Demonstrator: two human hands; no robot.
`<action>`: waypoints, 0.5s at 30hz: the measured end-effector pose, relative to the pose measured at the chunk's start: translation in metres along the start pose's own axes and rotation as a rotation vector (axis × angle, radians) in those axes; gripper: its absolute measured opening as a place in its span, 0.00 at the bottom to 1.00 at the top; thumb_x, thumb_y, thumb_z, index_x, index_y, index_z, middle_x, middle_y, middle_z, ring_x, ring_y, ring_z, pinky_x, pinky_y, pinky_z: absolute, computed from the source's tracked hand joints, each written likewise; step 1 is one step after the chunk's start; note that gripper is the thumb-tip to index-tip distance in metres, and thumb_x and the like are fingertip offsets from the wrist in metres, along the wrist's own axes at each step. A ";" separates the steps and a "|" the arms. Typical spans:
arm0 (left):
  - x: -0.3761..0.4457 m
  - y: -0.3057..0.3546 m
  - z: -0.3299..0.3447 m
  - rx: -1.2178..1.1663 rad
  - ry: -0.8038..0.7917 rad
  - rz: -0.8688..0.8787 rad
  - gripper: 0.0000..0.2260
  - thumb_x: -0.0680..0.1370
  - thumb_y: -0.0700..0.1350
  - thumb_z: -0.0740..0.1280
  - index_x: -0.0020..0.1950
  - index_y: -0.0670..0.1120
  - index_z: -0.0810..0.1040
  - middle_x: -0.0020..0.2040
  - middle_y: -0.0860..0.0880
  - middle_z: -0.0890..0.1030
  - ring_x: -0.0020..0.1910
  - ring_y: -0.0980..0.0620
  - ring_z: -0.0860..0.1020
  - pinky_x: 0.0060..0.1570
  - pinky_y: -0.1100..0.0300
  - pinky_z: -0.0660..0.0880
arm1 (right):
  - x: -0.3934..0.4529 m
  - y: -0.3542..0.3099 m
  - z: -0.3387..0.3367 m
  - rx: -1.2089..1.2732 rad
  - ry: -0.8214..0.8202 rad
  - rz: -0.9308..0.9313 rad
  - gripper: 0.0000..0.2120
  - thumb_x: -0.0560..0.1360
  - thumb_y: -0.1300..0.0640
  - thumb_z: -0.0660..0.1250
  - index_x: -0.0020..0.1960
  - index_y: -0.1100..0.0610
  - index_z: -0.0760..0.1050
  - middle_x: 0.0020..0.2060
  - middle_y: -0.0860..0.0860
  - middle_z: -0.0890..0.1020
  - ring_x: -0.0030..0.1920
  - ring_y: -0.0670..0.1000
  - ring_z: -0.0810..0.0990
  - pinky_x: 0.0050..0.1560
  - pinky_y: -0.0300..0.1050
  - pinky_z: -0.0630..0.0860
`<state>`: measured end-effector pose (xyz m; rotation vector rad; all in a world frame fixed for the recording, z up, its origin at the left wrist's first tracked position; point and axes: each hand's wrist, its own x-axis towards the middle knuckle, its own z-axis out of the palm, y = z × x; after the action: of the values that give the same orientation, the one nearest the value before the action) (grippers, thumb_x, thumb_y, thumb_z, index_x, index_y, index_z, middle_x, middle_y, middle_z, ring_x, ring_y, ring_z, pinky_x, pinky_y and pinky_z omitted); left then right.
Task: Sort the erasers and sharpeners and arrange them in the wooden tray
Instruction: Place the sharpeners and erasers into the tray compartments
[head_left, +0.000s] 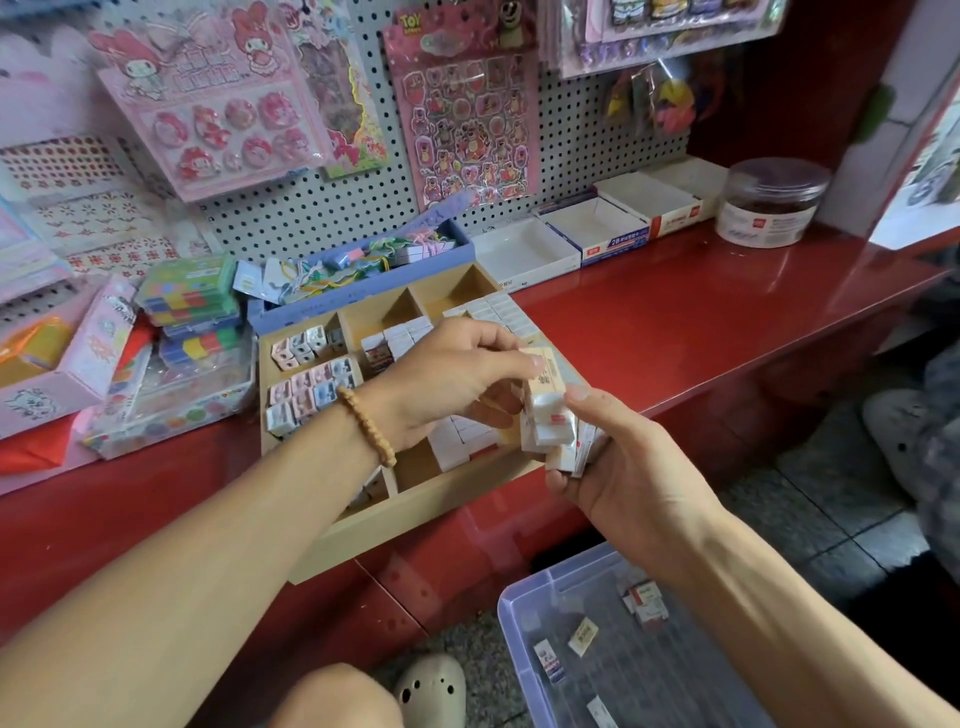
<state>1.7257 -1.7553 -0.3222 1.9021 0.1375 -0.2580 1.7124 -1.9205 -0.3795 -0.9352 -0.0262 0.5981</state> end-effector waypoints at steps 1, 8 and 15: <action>0.001 0.001 0.000 -0.064 -0.003 -0.023 0.06 0.78 0.41 0.69 0.51 0.39 0.80 0.40 0.44 0.82 0.35 0.52 0.80 0.38 0.58 0.80 | 0.000 -0.001 0.000 0.018 0.008 -0.001 0.23 0.69 0.56 0.69 0.62 0.63 0.76 0.43 0.55 0.82 0.36 0.49 0.81 0.31 0.40 0.76; 0.017 0.013 -0.011 -0.219 0.042 0.045 0.07 0.78 0.36 0.67 0.56 0.39 0.78 0.43 0.44 0.83 0.36 0.54 0.82 0.32 0.63 0.78 | 0.005 -0.002 -0.002 0.011 0.058 -0.021 0.26 0.66 0.60 0.72 0.64 0.64 0.76 0.46 0.57 0.83 0.36 0.48 0.81 0.30 0.39 0.74; 0.058 0.008 -0.053 0.386 0.359 0.164 0.08 0.70 0.35 0.76 0.44 0.44 0.81 0.38 0.48 0.83 0.38 0.53 0.81 0.43 0.57 0.81 | 0.002 -0.006 -0.009 -0.005 0.076 -0.046 0.25 0.66 0.60 0.72 0.62 0.63 0.77 0.46 0.57 0.84 0.37 0.49 0.81 0.30 0.39 0.74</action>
<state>1.7900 -1.7096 -0.3117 2.3171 0.1806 0.1850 1.7200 -1.9288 -0.3806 -0.9593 0.0183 0.5195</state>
